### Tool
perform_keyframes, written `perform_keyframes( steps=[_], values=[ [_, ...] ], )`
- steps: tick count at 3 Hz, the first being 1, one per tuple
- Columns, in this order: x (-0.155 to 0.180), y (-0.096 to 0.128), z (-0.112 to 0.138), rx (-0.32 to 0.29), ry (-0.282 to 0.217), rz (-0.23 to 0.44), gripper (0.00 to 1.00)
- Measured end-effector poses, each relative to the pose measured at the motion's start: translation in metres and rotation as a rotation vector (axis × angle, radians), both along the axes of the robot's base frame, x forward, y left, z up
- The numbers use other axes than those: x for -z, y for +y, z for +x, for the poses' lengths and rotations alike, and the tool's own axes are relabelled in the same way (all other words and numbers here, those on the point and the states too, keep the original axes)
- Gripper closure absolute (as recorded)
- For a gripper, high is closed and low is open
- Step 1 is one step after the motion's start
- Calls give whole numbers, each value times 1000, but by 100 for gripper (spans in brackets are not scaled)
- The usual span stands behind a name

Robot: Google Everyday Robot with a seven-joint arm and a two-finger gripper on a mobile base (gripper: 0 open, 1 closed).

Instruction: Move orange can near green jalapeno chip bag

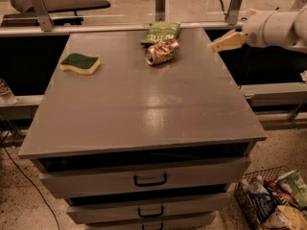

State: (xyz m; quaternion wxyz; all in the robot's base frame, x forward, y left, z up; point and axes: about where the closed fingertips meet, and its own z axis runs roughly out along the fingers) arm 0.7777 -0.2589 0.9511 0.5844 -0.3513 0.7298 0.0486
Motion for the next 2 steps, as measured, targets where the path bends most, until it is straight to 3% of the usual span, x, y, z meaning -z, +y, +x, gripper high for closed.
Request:
perform_keyframes(
  steps=[1, 2],
  values=[
    [-14, -32, -28, 16, 25, -65, 0],
    [-14, -32, -28, 15, 26, -65, 0]
  ],
)
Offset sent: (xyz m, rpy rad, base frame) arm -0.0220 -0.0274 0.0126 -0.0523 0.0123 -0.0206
